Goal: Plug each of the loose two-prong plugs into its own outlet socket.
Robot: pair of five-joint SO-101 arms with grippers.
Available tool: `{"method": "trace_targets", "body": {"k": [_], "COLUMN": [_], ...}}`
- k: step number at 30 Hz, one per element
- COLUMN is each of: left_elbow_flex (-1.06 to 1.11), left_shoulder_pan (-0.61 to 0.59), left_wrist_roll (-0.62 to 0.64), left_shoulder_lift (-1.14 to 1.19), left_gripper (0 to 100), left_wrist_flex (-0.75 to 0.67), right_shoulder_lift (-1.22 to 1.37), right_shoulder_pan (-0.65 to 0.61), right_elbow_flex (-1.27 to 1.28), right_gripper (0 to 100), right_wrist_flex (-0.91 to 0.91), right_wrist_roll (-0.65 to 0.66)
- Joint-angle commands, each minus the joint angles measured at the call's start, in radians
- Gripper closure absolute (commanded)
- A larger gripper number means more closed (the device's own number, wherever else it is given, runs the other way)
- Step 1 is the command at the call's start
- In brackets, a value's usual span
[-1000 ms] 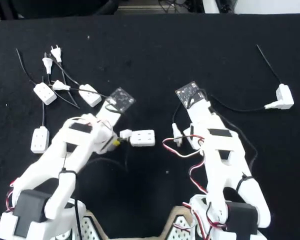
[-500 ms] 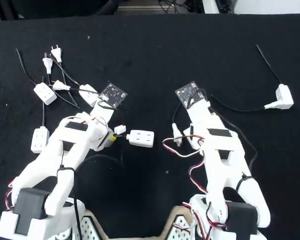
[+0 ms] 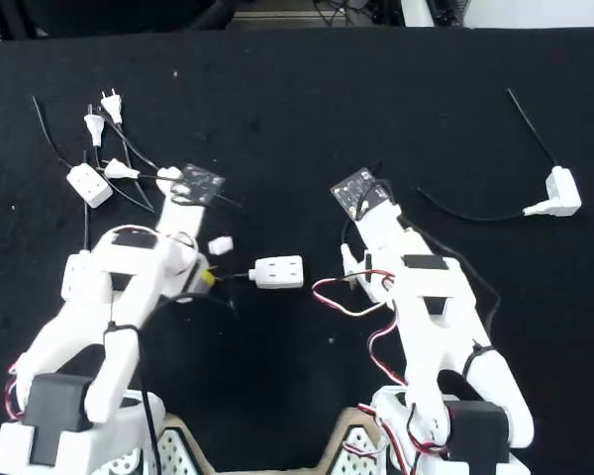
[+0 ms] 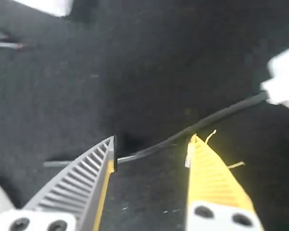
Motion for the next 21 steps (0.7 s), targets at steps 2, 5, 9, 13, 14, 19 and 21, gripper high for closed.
{"method": "trace_targets", "body": {"k": [2,5,9,13,14,19,21], "left_elbow_flex": [-0.062,-0.082,-0.150,-0.277,-0.309,-0.358,-0.337], "left_shoulder_pan": [-0.094,-0.105,-0.097,-0.094,-0.094,-0.074,-0.056], "left_wrist_roll": [-0.048,-0.046,-0.044,0.017,0.041,0.130,0.172], "left_shoulder_lift": [-0.011,-0.014,-0.014,-0.015,-0.015,-0.003,-0.002], "left_gripper": [76,76,76,76,76,76,76], "left_wrist_flex": [-0.003,0.005,0.057,0.199,0.239,0.296,0.284], "right_shoulder_lift": [-0.041,-0.041,-0.041,-0.041,-0.041,-0.038,-0.033], "right_shoulder_pan": [-0.017,-0.018,-0.018,-0.011,-0.006,0.049,0.049], "right_elbow_flex": [-0.013,-0.016,-0.016,-0.024,-0.033,-0.094,-0.097], "right_gripper": [84.0,84.0,84.0,84.0,84.0,83.9,83.9], "right_wrist_flex": [0.008,0.005,0.003,0.000,0.003,0.008,0.008], "right_wrist_roll": [0.003,0.003,0.003,0.009,0.009,0.009,0.009]}}
